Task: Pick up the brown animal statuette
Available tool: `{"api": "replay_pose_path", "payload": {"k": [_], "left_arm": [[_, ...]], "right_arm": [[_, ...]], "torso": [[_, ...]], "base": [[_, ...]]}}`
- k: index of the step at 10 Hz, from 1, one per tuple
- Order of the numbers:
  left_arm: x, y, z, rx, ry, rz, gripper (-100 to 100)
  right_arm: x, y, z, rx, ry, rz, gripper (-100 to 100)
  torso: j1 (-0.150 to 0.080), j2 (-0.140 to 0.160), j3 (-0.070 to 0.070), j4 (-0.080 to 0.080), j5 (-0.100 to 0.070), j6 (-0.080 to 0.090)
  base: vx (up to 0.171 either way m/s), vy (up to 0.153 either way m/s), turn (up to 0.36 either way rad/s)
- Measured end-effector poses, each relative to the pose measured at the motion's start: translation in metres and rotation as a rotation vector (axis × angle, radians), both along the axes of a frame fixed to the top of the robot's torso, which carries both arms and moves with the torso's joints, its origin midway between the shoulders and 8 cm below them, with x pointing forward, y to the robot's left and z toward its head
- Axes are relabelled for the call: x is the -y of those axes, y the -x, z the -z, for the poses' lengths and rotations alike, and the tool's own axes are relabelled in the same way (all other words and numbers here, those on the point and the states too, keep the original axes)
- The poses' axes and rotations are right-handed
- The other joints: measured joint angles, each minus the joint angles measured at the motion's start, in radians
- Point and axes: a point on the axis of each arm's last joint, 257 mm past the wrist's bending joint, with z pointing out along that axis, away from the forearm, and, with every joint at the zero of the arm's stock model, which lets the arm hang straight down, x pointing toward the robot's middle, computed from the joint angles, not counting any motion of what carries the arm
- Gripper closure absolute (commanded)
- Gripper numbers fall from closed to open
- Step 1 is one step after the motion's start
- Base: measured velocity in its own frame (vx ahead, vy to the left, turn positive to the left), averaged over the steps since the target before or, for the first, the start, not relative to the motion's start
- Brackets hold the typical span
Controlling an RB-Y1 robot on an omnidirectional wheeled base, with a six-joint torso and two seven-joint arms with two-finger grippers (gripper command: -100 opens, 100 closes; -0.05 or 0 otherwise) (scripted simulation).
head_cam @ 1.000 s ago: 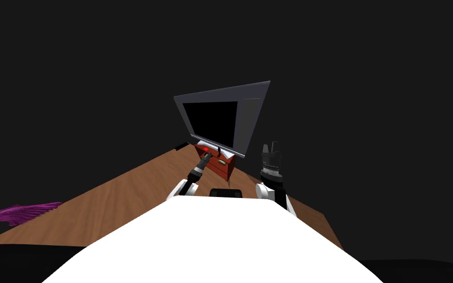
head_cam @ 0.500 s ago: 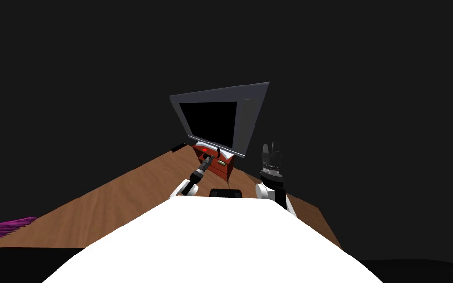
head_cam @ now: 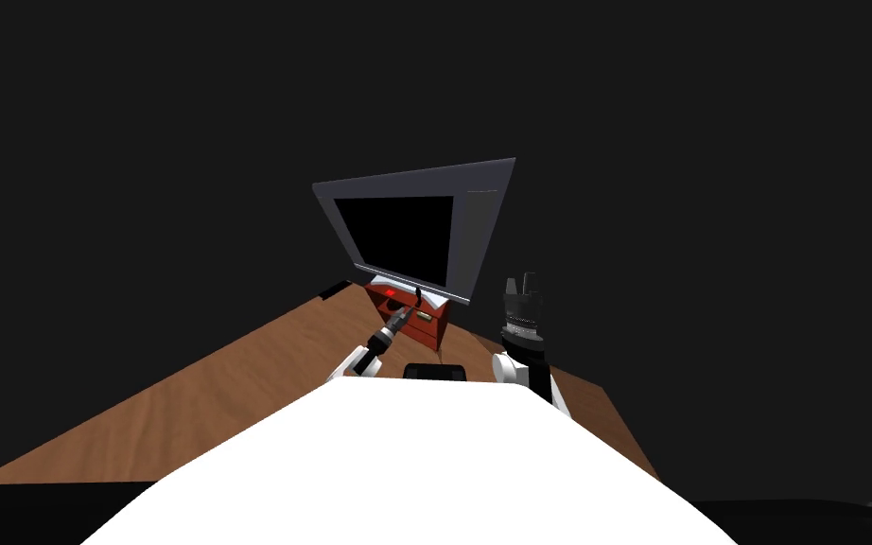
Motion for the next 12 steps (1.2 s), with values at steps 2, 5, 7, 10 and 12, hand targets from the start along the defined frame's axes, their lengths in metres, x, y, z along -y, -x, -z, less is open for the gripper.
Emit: {"api": "replay_pose_path", "payload": {"k": [2, 5, 7, 10, 12], "left_arm": [[-0.001, 0.003, 0.017, -0.022, -0.043, 0.008, -100], [-0.007, 0.002, 0.044, -0.052, -0.129, 0.03, -100], [-0.012, 0.004, 0.062, -0.076, -0.183, 0.04, -100], [-0.021, 0.006, 0.088, -0.104, -0.274, 0.062, -100], [-0.027, 0.005, 0.1, -0.116, -0.324, 0.075, -100]], "right_arm": [[0.0, 0.0, 0.0, 0.0, 0.0, 0.0, 0], [0.0, 0.0, 0.0, 0.0, 0.0, 0.0, 0], [0.0, 0.0, 0.0, 0.0, 0.0, 0.0, 0], [0.0, 0.0, 0.0, 0.0, 0.0, 0.0, 0], [0.0, 0.0, 0.0, 0.0, 0.0, 0.0, 0]], "torso": [[-0.001, 0.0, 0.0, 0.0, 0.0, 0.0], [0.0, -0.002, -0.001, 0.0, 0.0, 0.0], [0.0, -0.002, -0.001, -0.001, 0.0, 0.0], [-0.001, -0.005, -0.003, -0.001, 0.0, 0.0], [-0.002, -0.006, -0.003, -0.001, 0.0, 0.0]], "base": [[0.056, 0.034, -0.141], [0.078, 0.048, -0.097], [0.099, 0.054, -0.167], [0.118, 0.044, -0.134], [0.152, 0.028, -0.183]]}}
